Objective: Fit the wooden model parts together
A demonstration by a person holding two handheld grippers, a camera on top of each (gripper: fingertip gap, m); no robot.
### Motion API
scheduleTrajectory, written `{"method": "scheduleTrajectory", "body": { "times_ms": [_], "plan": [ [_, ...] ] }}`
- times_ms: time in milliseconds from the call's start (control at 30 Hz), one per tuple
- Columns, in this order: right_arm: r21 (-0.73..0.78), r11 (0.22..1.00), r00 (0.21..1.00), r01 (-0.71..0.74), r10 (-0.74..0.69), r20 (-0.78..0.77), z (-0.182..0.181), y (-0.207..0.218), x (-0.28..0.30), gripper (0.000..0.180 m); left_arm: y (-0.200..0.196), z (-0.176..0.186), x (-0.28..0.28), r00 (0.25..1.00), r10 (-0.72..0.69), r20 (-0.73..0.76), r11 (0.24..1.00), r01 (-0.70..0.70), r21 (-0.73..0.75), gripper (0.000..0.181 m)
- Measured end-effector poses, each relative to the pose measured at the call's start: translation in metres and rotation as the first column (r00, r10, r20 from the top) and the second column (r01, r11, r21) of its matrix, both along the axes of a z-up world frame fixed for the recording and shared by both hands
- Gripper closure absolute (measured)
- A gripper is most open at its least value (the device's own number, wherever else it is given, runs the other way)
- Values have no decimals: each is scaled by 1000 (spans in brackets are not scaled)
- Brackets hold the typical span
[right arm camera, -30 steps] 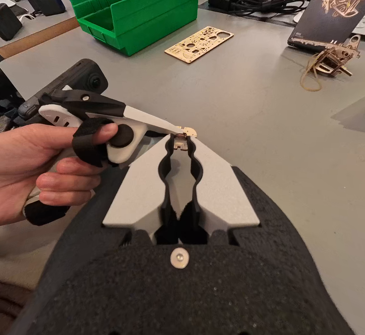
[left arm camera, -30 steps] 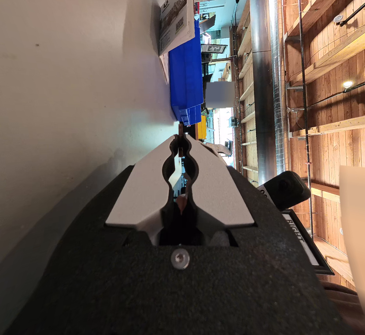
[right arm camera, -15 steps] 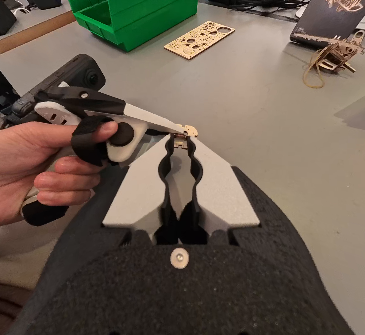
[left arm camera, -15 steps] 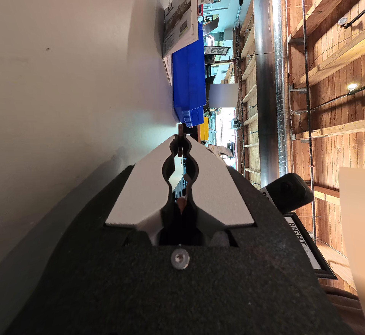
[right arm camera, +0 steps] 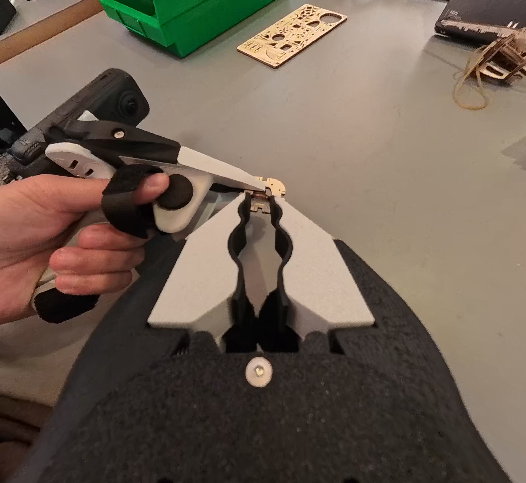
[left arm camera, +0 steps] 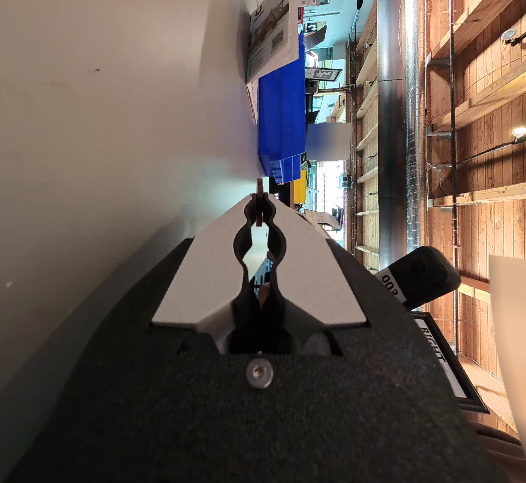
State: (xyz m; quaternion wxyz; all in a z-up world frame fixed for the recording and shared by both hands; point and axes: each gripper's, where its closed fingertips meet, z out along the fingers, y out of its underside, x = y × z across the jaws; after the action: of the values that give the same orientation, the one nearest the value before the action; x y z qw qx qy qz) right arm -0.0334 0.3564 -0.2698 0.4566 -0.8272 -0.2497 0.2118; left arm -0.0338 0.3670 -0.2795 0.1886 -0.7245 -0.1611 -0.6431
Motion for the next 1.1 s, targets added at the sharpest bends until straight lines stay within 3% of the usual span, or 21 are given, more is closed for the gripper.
{"method": "scheduleTrajectory", "body": {
  "times_ms": [300,333,367,433,467,533,633,733,867,967,1100],
  "plan": [
    [-21,1000,999,-10,11,32,-7,-2,-3,167,4,2,-6,999,32,-42,999,-30,40,179],
    [-77,996,997,-34,40,67,-19,-7,-4,180,7,15,-7,999,41,24,996,-43,82,181],
    [-145,988,995,-55,67,76,-35,-12,-9,180,2,30,3,997,-25,70,994,18,106,181],
    [-49,995,993,-89,85,-86,0,-14,-20,180,-7,17,12,971,-68,-228,969,118,216,180],
    [5,996,994,-89,89,-58,16,-12,-17,180,-2,15,6,964,-30,-263,963,98,249,180],
    [10,999,996,-36,35,87,3,2,6,180,9,15,-9,985,-7,-173,979,42,199,180],
    [-138,990,994,-41,54,91,-21,5,38,174,11,3,-20,978,2,-207,984,34,175,180],
    [-59,997,995,-43,48,85,13,16,103,178,5,9,-16,977,-39,-209,977,81,196,180],
    [85,990,986,117,-126,109,54,22,221,164,0,18,-12,978,-92,-185,967,132,217,180],
    [13,979,970,204,-204,136,27,13,276,149,-1,17,-10,982,-104,-156,971,135,199,180],
    [-142,978,986,150,-137,95,-18,17,269,138,-6,15,3,977,-139,-160,966,169,194,180]
  ]
}}
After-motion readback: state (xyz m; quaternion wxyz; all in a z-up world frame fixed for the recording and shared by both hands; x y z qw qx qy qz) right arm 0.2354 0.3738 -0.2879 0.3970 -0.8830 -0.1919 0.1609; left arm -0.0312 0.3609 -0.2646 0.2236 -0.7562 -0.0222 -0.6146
